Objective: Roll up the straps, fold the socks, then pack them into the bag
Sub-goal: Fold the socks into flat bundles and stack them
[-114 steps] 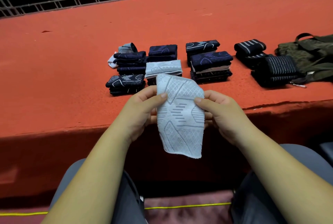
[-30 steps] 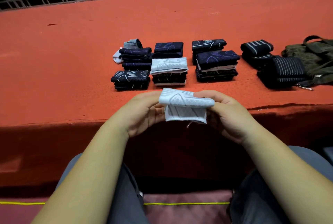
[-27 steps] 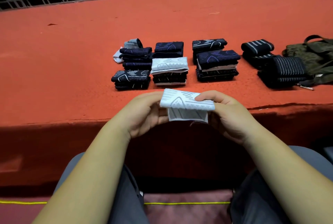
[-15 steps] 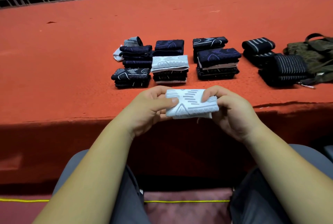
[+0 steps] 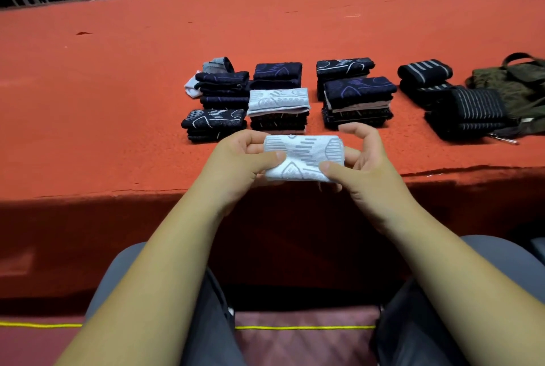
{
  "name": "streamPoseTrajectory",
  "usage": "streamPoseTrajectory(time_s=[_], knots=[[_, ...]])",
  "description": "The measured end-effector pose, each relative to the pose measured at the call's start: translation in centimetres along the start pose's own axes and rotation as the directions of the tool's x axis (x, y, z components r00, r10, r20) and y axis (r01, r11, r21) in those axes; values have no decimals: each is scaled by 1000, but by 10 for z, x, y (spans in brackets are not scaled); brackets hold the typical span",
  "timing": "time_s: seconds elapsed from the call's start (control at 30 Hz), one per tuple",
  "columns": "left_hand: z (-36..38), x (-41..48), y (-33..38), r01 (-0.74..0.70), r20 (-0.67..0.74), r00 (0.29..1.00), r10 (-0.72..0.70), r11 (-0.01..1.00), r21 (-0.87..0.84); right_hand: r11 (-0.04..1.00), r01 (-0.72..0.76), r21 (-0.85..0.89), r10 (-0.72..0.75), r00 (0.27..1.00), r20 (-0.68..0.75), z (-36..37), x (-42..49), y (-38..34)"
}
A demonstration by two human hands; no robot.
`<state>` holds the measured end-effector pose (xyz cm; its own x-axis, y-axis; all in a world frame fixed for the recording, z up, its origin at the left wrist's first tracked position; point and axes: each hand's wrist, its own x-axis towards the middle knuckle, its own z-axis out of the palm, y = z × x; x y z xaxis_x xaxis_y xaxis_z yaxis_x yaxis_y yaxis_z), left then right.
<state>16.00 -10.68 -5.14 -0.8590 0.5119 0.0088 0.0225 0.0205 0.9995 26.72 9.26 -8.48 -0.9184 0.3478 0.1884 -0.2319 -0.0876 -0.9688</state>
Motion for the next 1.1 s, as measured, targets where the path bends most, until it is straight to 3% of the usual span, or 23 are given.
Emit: streamPoseTrajectory(time_s=[0.13, 0.37, 0.67, 0.77, 0.87, 1.0, 1.1], knots=[[4, 1, -3, 6, -20, 1000, -6, 1000, 17, 978, 113, -174, -118, 993, -17, 0, -1, 2], [3, 7, -7, -58, -114, 992, 55, 998, -27, 925, 155, -347, -170, 985, -13, 8, -4, 5], [-17, 14, -2, 24, -109, 993, -39, 991, -135, 952, 158, -263, -157, 987, 26, 21, 3, 5], [-27, 13, -4, 28, -82, 996, -29, 1000, -12, 944, 182, -276, -179, 983, 37, 29, 8, 8], [-38, 14, -7, -50, -199, 975, 103, 965, 259, 943, 178, -280, -172, 984, 48, 38, 14, 12], [-51, 19, -9, -140, -308, 925, 222, 953, 268, 959, 162, -231, -169, 986, -13, 58, 29, 13], [-63, 19, -7, -188, -360, 884, 298, 932, 308, 930, 199, -308, -233, 970, -76, 73, 47, 18]])
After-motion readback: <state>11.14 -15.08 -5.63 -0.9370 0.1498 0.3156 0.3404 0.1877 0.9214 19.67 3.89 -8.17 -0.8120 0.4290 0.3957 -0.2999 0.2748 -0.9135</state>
